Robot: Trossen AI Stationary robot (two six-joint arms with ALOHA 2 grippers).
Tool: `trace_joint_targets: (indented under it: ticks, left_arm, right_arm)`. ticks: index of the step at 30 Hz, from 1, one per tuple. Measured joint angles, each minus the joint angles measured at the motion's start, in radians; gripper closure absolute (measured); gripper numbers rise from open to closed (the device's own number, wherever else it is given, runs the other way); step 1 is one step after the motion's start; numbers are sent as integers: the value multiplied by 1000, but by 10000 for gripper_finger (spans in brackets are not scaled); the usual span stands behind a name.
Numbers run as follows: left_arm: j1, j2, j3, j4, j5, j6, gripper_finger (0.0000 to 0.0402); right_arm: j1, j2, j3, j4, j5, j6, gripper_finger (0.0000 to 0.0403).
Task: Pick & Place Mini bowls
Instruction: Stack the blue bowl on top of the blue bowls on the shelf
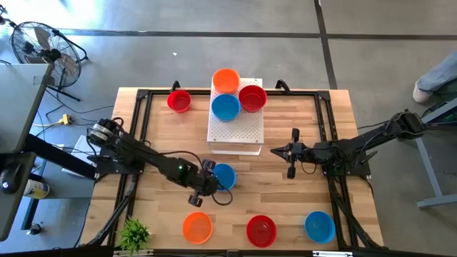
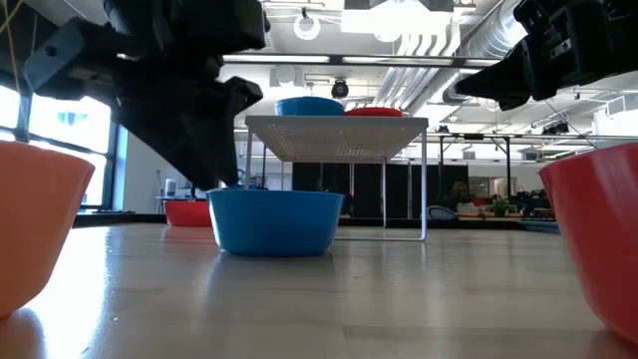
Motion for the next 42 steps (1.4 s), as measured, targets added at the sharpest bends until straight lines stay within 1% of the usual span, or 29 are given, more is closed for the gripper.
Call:
trace_joint_targets:
  ticks: [5, 10, 13, 16, 18, 19, 21, 26, 29, 34, 37, 39, 40, 42]
  left_arm:
    - [0, 46, 0, -3, -11, 0, 270]
    - [0, 60, 0, -1, -32, 0, 276]
    - [0, 60, 0, 0, -57, 9, 302]
    - [0, 60, 16, -20, -78, 49, 351]
    - [0, 60, 54, -41, -58, 61, 385]
    - [0, 59, 75, -55, -46, 61, 392]
    - [0, 58, 123, -88, -31, 65, 390]
    - [9, 56, 247, -210, -48, 85, 397]
    - [16, 13, 329, -324, -68, 80, 397]
    - [50, -56, 441, -427, -64, 69, 399]
    - [99, -107, 513, -439, -64, 61, 399]
    - [144, -141, 552, -477, -64, 54, 399]
    - [172, -151, 575, -500, -63, 53, 399]
    - [243, -153, 625, -496, -56, 53, 400]
  right_arm:
    - [0, 0, 0, 0, 0, 0, 401]
    - [0, 0, 0, 0, 0, 0, 401]
    - [0, 0, 0, -1, 1, 0, 402]
    - [0, 0, 0, -11, 11, 0, 402]
    - [0, 0, 1, -20, 14, 0, 401]
    - [0, 0, 1, -21, 14, 0, 401]
    - [0, 0, 1, -21, 14, 0, 402]
    - [0, 0, 1, -22, 15, 0, 401]
    - [0, 0, 1, -22, 15, 0, 402]
    - [0, 0, 1, -22, 13, 0, 401]
    - [0, 0, 1, -22, 13, 0, 402]
    - [0, 0, 1, -22, 13, 0, 402]
    - [0, 0, 1, -22, 13, 0, 401]
    - [0, 0, 1, -21, 13, 0, 401]
